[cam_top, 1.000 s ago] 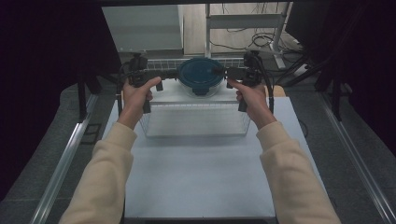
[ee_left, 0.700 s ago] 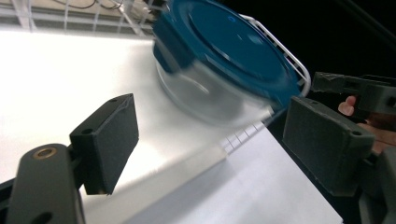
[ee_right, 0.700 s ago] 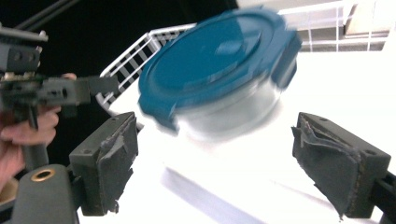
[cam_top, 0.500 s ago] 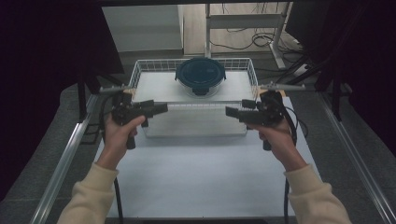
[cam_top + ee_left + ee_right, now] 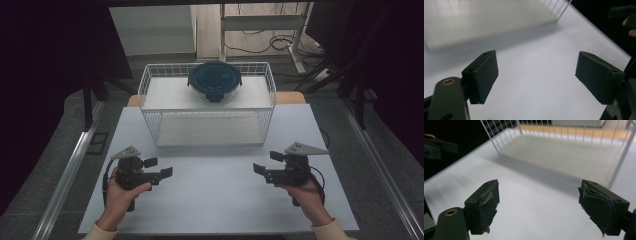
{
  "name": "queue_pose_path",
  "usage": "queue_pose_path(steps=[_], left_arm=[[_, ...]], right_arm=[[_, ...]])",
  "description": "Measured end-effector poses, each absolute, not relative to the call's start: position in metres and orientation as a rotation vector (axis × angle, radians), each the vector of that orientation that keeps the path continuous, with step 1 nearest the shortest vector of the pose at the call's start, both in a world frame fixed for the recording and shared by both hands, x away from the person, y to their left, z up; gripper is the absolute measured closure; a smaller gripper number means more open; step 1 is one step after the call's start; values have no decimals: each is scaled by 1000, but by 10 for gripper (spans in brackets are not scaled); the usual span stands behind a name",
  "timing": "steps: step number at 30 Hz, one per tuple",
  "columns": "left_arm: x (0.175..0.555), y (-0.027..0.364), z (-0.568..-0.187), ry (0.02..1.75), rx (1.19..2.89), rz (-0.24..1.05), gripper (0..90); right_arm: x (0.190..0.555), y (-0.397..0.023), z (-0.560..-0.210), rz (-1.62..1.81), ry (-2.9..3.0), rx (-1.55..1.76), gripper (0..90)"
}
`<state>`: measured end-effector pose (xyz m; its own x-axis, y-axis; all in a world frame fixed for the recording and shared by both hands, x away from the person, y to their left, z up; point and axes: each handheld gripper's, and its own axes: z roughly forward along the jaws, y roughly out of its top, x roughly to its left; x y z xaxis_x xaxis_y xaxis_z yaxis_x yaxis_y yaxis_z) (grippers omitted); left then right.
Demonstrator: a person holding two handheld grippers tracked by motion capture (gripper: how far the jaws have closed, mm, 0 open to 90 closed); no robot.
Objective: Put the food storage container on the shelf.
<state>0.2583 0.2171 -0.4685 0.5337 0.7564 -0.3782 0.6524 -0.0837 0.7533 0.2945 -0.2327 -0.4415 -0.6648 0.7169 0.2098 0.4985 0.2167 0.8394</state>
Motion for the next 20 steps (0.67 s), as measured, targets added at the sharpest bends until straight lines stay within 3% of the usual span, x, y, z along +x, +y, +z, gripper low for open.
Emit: queue_pose_path(steps=[6, 15, 20], left_arm=[[254, 217, -486, 1207, 1816, 141, 185], [252, 214, -484, 1199, 1819, 186, 185], [253, 212, -484, 1206, 1823, 193, 184]], right_arm=[[295, -241, -477, 1287, 2320, 1219, 169], [295, -245, -472, 1315, 2278, 1203, 165], [298, -246, -476, 1244, 2277, 1220, 107]])
